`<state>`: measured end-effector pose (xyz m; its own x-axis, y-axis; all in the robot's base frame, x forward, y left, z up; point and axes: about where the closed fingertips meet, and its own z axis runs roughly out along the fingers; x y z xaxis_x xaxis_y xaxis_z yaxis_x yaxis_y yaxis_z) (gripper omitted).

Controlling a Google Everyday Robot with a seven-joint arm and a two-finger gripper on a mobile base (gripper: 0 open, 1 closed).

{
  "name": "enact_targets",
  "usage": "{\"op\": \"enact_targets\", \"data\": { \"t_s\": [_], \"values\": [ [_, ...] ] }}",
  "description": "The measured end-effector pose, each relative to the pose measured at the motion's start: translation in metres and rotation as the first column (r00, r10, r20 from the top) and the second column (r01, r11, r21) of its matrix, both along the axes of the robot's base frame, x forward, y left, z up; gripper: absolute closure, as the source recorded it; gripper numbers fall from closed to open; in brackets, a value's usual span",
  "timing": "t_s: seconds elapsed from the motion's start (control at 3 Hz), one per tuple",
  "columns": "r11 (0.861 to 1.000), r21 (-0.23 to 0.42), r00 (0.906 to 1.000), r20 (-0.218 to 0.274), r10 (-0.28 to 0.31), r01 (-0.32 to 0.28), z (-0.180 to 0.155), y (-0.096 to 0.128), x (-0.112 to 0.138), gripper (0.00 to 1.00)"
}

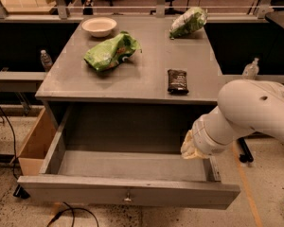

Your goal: Open top drawer

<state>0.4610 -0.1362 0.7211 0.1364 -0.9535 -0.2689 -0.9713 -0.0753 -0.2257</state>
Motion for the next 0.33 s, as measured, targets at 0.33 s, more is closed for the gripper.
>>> {"op": "enact_targets", "data": {
  "t_s": [0.33],
  "values": [
    [1.000, -0.004, 0.9996, 0.026, 0.015, -0.015, 0.0267, -0.0060, -0.0004, 1.00]
  ]
}}
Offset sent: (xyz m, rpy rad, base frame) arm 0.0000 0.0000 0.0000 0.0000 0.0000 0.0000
